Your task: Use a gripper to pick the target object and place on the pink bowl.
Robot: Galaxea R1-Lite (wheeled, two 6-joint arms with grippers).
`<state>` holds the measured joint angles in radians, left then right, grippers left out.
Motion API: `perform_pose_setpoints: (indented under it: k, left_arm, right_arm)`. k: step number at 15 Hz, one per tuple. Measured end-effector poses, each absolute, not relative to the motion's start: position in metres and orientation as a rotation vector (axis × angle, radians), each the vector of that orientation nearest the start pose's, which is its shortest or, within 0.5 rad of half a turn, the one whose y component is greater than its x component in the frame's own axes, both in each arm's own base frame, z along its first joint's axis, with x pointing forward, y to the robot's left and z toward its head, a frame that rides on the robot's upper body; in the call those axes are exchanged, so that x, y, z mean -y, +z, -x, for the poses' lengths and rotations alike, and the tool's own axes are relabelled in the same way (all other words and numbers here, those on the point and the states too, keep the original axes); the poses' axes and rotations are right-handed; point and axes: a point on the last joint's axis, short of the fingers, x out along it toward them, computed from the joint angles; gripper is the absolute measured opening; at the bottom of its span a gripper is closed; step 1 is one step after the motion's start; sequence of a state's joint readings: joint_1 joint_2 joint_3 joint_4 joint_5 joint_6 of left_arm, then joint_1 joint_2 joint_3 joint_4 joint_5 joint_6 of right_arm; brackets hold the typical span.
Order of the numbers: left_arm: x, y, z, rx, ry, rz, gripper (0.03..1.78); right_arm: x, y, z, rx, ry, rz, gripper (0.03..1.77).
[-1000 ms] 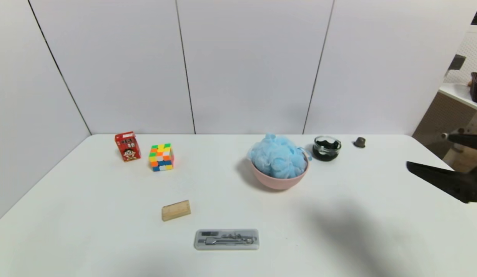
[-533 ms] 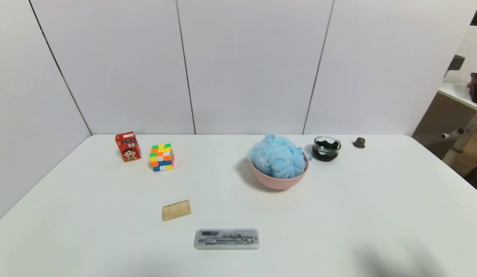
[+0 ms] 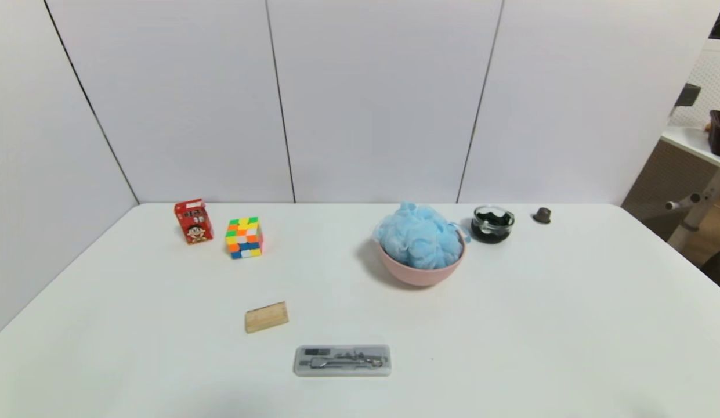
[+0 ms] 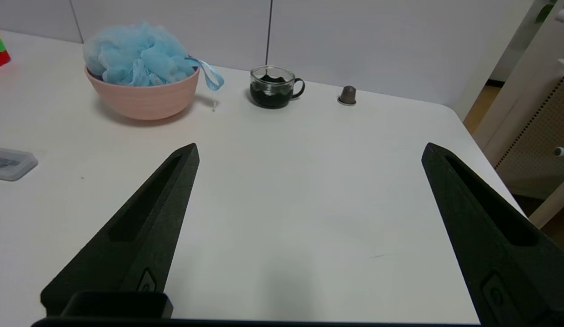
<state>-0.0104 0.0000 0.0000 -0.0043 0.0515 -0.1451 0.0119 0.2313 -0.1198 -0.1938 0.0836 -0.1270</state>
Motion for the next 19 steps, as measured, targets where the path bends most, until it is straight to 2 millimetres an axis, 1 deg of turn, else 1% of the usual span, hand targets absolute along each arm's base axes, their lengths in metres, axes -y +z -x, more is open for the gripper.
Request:
perform_pose_setpoints:
  k: [1, 3, 5, 6, 9, 19]
  left_arm:
    - [-0.001, 0.076, 0.023, 0.007, 0.04, 0.145, 1.69]
    - [-0.001, 0.076, 0.023, 0.007, 0.04, 0.146, 1.69]
    - [-0.001, 0.076, 0.023, 0.007, 0.04, 0.146, 1.69]
    - [-0.001, 0.076, 0.023, 0.007, 0.04, 0.146, 1.69]
    - [-0.001, 0.076, 0.023, 0.007, 0.04, 0.146, 1.69]
    - [-0.001, 0.076, 0.023, 0.008, 0.04, 0.146, 1.69]
  right_arm:
    - [-0.002, 0.12, 0.011, 0.087, 0.089, 0.128, 1.69]
    - [-0.001, 0.101, 0.017, 0.088, 0.072, 0.127, 1.69]
    - [-0.001, 0.082, 0.02, 0.0, 0.031, 0.125, 1.7]
    - [0.0, 0.078, 0.021, -0.017, 0.024, 0.122, 1.7]
    - [0.0, 0.076, 0.023, -0.005, 0.012, 0.069, 1.7]
    - [0.0, 0.075, 0.023, 0.001, 0.016, 0.097, 1.7]
